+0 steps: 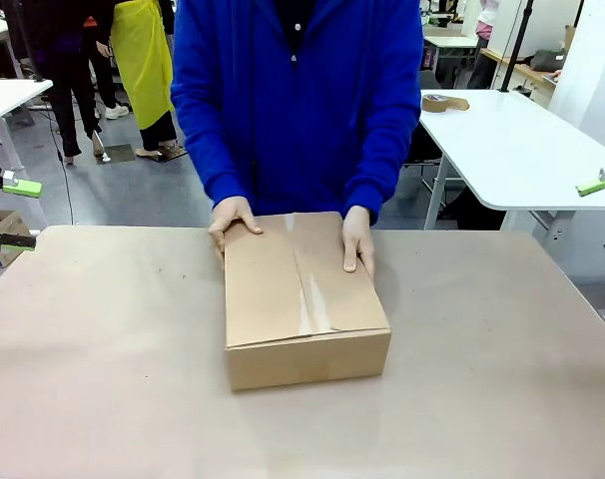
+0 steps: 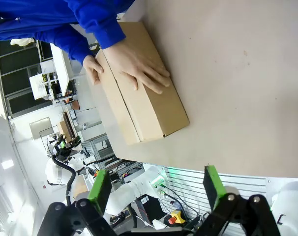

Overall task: Pack the gift set into the box.
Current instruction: Press and hold the closed box until the human finishes sealing it.

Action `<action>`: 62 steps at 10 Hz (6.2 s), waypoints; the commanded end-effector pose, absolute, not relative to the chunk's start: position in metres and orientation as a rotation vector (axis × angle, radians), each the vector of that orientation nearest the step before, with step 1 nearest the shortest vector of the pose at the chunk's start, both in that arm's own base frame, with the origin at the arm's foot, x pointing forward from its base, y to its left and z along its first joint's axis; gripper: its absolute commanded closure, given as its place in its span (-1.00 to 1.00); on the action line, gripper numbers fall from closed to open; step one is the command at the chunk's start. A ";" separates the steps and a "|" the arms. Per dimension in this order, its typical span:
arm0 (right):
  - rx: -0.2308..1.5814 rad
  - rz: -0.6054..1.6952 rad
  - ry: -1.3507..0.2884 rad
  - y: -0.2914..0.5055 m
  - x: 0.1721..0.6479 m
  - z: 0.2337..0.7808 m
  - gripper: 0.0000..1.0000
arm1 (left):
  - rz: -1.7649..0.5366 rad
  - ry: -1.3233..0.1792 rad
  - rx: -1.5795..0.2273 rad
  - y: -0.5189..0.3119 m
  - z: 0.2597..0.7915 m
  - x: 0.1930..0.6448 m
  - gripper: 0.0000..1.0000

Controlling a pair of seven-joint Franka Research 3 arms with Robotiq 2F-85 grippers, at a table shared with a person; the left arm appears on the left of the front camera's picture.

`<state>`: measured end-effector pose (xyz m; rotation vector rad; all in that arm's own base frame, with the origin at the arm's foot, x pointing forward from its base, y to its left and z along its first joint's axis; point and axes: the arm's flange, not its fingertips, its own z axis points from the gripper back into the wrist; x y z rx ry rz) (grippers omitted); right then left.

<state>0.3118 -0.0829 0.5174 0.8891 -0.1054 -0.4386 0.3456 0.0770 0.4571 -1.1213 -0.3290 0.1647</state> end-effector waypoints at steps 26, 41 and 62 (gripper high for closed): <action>1.034 1.333 -1.025 0.185 0.434 0.420 -1.00 | -1.526 -1.112 -0.909 -0.162 0.431 0.438 -1.00; 0.969 1.244 -0.937 0.198 0.478 0.292 -1.00 | -1.518 -1.082 -0.910 -0.172 0.312 0.502 -1.00; 1.005 1.260 -0.907 0.187 0.480 0.293 -1.00 | -1.459 -0.997 -0.929 -0.181 0.307 0.498 -1.00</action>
